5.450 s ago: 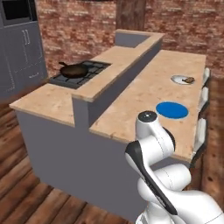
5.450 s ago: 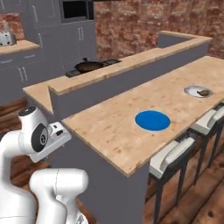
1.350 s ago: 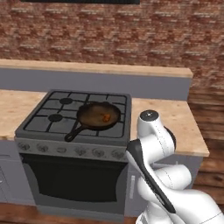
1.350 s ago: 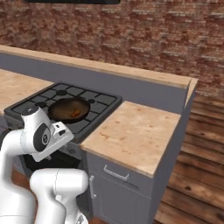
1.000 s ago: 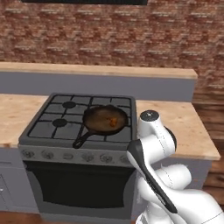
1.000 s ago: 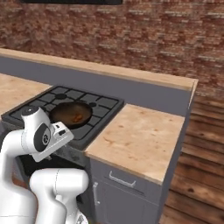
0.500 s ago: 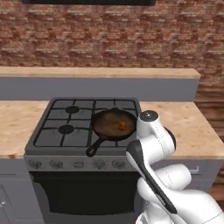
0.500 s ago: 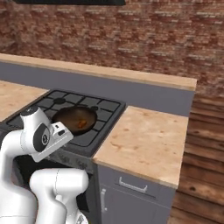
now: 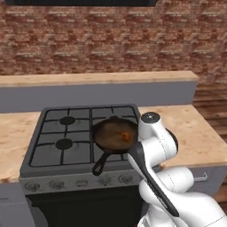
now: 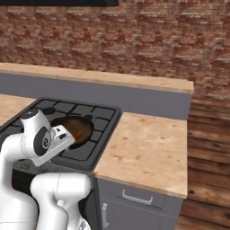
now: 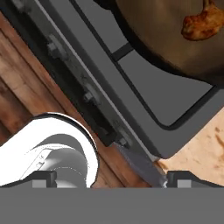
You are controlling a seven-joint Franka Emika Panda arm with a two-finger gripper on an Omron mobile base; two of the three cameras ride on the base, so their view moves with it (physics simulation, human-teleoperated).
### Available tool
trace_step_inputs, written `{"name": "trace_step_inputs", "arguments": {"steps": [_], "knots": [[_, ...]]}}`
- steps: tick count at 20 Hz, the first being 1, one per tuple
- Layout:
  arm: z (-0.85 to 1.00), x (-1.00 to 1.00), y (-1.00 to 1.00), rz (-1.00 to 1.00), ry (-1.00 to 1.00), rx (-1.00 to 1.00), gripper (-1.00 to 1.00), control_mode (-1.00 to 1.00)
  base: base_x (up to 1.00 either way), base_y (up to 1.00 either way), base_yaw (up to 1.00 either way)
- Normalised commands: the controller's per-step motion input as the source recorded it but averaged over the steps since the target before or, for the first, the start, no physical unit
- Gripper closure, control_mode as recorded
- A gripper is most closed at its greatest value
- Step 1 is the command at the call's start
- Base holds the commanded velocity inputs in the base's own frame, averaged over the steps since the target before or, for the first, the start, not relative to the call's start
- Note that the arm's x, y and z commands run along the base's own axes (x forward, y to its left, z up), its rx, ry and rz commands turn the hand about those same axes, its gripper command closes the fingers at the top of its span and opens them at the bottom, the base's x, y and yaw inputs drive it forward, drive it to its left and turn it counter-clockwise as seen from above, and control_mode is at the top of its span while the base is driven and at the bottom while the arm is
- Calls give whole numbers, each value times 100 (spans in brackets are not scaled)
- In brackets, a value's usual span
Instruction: Take the chicken drumsticks from the pan and place one on each plate on the dining counter.
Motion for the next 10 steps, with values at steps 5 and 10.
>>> {"name": "trace_step_inputs", "arguments": {"steps": [5,10], "knots": [[0,0,0,0,0,0,-100,100,45,22,-25],[0,7,9,-14,-4,0,-100,-100,12,7,-10]]}}
